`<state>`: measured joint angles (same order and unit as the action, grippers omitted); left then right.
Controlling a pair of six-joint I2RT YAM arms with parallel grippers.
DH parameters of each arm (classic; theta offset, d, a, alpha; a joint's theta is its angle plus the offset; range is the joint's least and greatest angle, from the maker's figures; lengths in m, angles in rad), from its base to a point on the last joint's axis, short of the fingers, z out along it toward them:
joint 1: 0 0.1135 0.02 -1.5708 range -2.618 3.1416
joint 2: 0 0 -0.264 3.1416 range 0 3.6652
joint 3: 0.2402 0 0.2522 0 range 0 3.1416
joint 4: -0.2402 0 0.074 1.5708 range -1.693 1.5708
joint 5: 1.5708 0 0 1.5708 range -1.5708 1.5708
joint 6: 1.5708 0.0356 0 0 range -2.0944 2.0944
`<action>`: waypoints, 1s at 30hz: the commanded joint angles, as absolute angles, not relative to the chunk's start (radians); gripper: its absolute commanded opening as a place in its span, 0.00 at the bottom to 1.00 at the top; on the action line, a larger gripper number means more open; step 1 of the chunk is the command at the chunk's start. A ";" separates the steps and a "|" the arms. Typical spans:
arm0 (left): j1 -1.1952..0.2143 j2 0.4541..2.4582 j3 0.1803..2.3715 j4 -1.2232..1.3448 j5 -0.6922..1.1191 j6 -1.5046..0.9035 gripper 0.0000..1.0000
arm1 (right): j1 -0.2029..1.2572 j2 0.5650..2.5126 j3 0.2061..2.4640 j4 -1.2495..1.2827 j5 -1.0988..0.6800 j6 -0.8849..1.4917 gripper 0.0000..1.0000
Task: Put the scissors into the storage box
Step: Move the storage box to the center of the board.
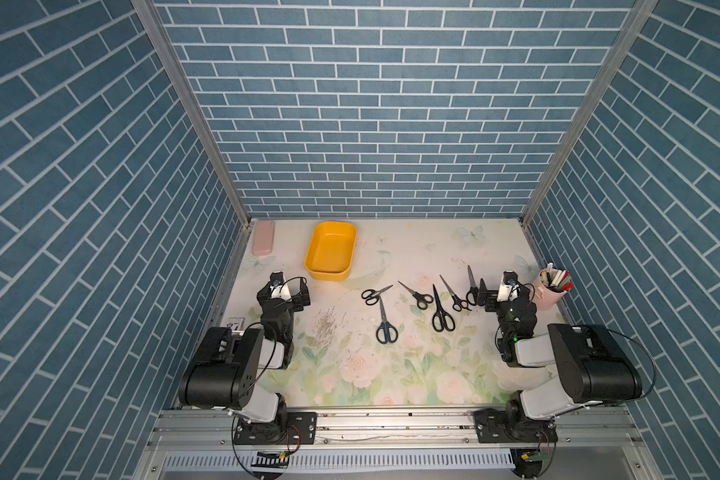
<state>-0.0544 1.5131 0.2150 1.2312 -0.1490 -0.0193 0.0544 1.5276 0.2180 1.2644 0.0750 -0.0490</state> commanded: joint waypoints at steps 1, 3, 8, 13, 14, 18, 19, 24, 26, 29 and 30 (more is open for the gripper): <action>-0.048 1.505 0.230 1.229 -0.155 -0.025 1.00 | 0.057 1.529 0.219 1.277 0.080 -0.034 1.00; -0.048 1.505 0.229 1.229 -0.155 -0.025 1.00 | 0.057 1.528 0.219 1.278 0.079 -0.034 1.00; -0.048 1.505 0.229 1.229 -0.155 -0.026 1.00 | 0.058 1.531 0.219 1.276 0.080 -0.034 1.00; -0.046 1.505 0.232 1.227 -0.150 -0.027 1.00 | 0.054 1.530 0.221 1.272 0.074 -0.032 1.00; -0.046 1.504 0.231 1.227 -0.149 -0.026 1.00 | 0.054 1.531 0.222 1.272 0.072 -0.031 1.00; -0.046 1.482 0.245 1.185 -0.151 -0.026 0.98 | 0.051 1.527 0.216 1.280 0.068 -0.031 1.00; -0.046 1.453 0.290 1.086 -0.155 -0.026 0.95 | 0.051 1.527 0.219 1.277 0.068 -0.031 1.00; -0.080 1.334 0.672 0.392 -0.191 -0.105 0.83 | 0.068 1.321 0.488 0.662 0.092 0.031 0.89; -0.123 1.346 0.822 0.197 -0.166 -0.122 0.86 | 0.121 1.290 0.617 0.475 0.094 0.060 0.89; -0.141 1.501 1.119 -0.130 -0.102 -0.178 0.85 | 0.258 1.354 0.809 0.223 0.153 0.066 0.88; -0.137 1.563 1.207 -0.209 -0.087 -0.192 0.81 | 0.295 1.392 0.865 0.155 0.150 0.080 0.87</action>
<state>-0.1326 1.4372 1.0618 0.2432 -0.1436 -0.1234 0.1997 1.3373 0.7612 0.5304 0.1196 0.0250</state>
